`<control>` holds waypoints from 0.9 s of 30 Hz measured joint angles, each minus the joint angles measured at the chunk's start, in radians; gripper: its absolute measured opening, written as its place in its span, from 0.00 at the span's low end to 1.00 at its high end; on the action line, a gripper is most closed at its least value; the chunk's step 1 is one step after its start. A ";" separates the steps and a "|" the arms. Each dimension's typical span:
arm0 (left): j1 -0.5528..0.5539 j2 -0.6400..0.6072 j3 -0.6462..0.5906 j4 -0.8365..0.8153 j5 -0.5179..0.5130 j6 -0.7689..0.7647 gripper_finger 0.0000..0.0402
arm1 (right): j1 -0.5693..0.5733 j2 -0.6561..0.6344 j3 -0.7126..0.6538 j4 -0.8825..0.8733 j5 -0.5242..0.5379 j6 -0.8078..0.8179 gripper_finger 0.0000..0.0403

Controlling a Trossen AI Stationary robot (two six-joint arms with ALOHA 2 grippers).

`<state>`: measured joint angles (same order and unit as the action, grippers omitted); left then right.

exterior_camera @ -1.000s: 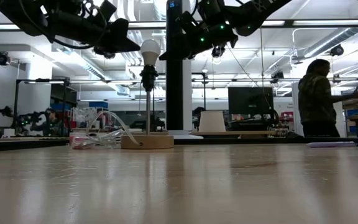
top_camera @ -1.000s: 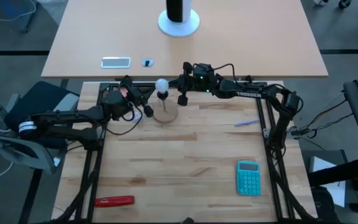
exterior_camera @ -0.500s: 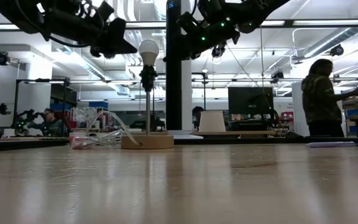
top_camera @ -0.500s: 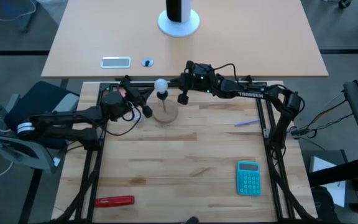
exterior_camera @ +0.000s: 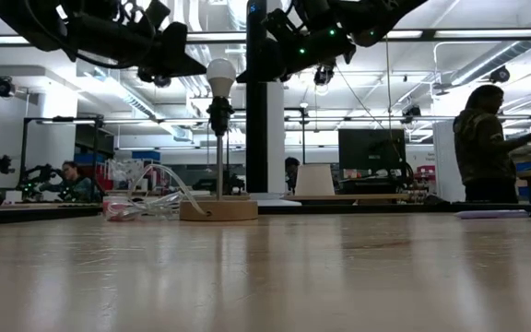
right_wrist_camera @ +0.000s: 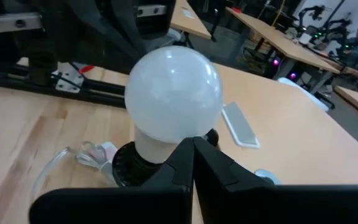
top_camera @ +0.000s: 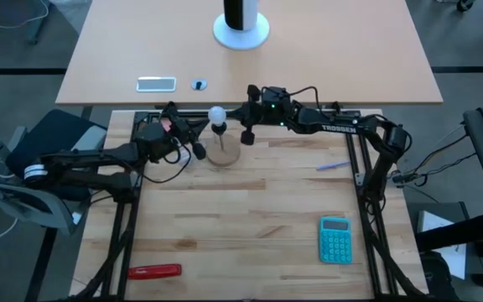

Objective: Screw lightbulb
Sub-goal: Insert the lightbulb into the wooden table lamp

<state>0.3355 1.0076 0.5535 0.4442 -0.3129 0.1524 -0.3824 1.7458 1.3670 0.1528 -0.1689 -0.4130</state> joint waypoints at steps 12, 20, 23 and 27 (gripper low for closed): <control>0.004 0.002 0.000 -0.010 -0.071 0.026 0.00 | 0.022 -0.001 0.000 -0.062 -0.012 -0.001 0.01; -0.015 -0.042 0.000 -0.045 -0.031 0.003 0.00 | 0.012 -0.002 0.000 -0.059 0.116 -0.013 0.01; -0.015 -0.043 0.000 -0.032 0.022 0.020 0.00 | 0.010 -0.002 0.000 -0.027 0.116 -0.020 0.01; -0.010 -0.024 0.000 -0.021 0.014 0.024 0.00 | 0.012 -0.002 0.000 -0.006 0.065 -0.048 0.01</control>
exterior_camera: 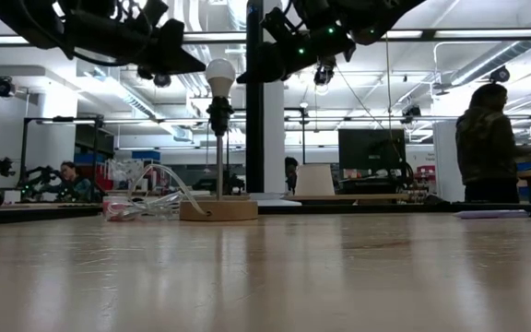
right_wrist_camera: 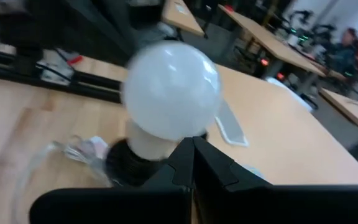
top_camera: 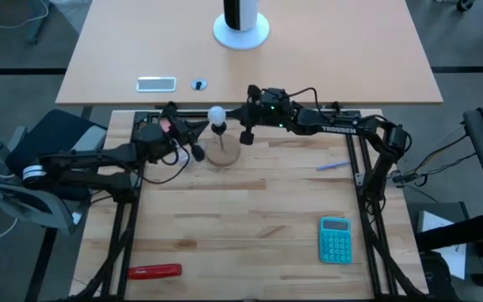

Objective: Screw lightbulb
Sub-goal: Insert the lightbulb into the wooden table lamp

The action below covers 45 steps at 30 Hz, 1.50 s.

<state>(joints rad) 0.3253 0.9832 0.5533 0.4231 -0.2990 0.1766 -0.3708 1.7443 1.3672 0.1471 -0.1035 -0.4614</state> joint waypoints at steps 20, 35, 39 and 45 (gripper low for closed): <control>0.016 0.035 0.000 0.012 -0.057 -0.008 0.00 | 0.030 0.000 0.003 -0.070 0.034 -0.013 0.01; 0.017 0.011 0.000 0.016 -0.008 0.024 0.00 | -0.002 0.000 0.004 0.021 -0.033 -0.005 0.01; 0.017 0.011 0.000 0.019 -0.029 0.025 0.00 | 0.004 0.000 0.004 0.022 -0.061 0.001 0.01; 0.017 0.011 0.000 0.020 -0.059 0.032 0.00 | 0.014 0.000 0.004 0.015 -0.113 0.015 0.01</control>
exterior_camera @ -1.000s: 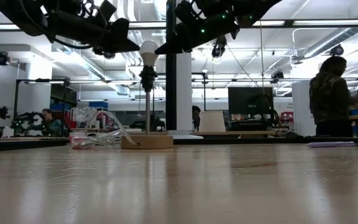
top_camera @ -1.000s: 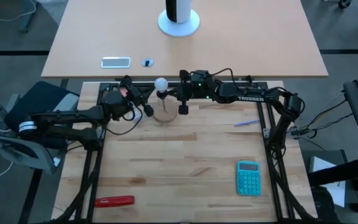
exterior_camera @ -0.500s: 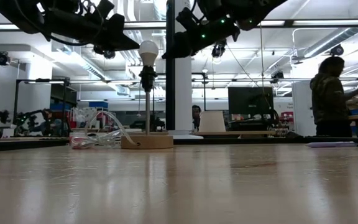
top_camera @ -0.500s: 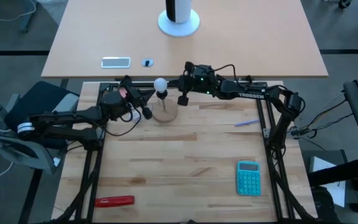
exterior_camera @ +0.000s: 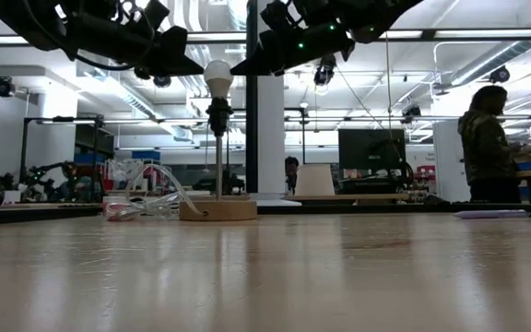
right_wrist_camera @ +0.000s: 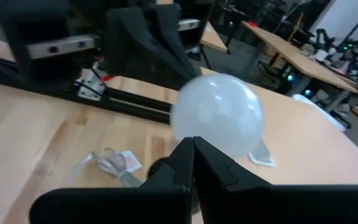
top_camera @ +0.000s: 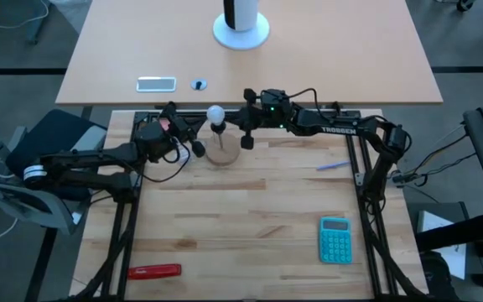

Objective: Screw lightbulb
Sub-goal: Insert the lightbulb into the wooden table lamp

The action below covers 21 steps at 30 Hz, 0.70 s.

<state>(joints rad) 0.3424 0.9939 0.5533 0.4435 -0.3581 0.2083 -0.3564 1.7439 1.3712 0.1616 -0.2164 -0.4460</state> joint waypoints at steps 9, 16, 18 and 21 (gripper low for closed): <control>-0.029 -0.016 0.000 -0.002 -0.017 -0.015 0.00 | -0.003 0.000 0.000 -0.068 0.101 0.002 0.01; -0.043 -0.007 0.000 0.001 0.028 -0.007 0.00 | -0.029 0.000 0.000 -0.020 0.129 0.004 0.01; -0.038 0.003 0.000 -0.002 0.028 -0.007 0.00 | -0.034 0.000 0.000 -0.003 0.119 0.003 0.01; -0.025 0.020 0.000 0.010 0.026 -0.007 0.00 | -0.034 0.002 0.000 0.009 0.087 0.006 0.01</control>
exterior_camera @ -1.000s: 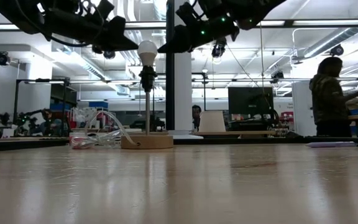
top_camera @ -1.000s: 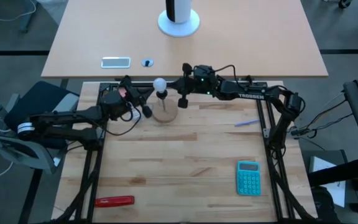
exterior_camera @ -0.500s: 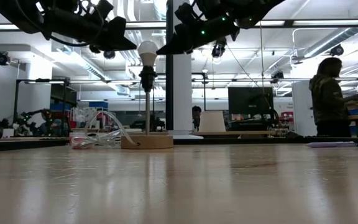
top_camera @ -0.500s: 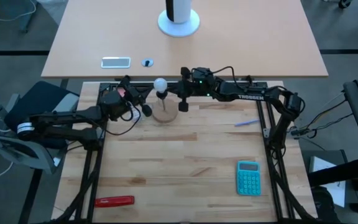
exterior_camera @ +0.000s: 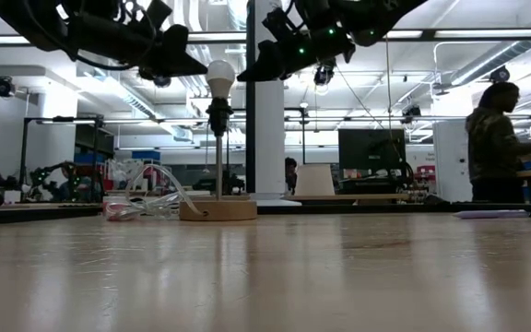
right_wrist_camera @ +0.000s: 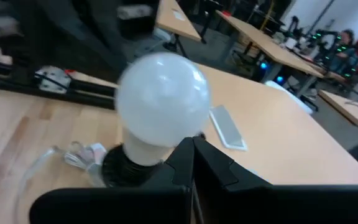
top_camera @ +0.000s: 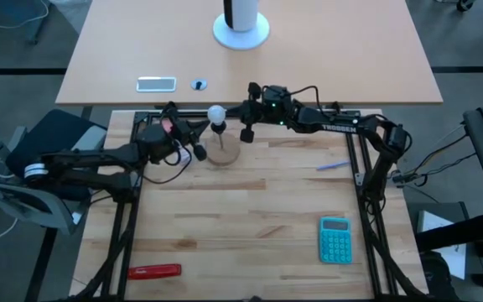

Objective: Screw lightbulb
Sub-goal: Insert the lightbulb into the wooden table lamp

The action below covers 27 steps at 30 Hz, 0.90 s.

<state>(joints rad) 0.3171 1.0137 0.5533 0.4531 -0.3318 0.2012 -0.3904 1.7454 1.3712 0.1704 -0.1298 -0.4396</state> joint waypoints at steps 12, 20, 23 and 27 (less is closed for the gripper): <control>0.004 0.013 0.000 0.028 -0.054 0.000 0.00 | 0.010 0.001 0.000 -0.010 -0.101 0.021 0.01; 0.001 0.010 0.000 0.013 -0.096 -0.005 0.00 | 0.024 0.003 0.000 -0.064 -0.117 0.029 0.01; -0.010 -0.005 0.000 -0.007 -0.098 -0.013 0.00 | 0.020 0.002 0.000 -0.080 -0.095 0.035 0.01; -0.017 -0.019 0.000 -0.018 -0.018 -0.010 0.00 | 0.014 0.002 0.000 -0.084 -0.023 0.022 0.01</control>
<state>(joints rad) 0.2996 0.9943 0.5529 0.4351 -0.3494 0.1909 -0.3759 1.7472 1.3712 0.0864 -0.1523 -0.4175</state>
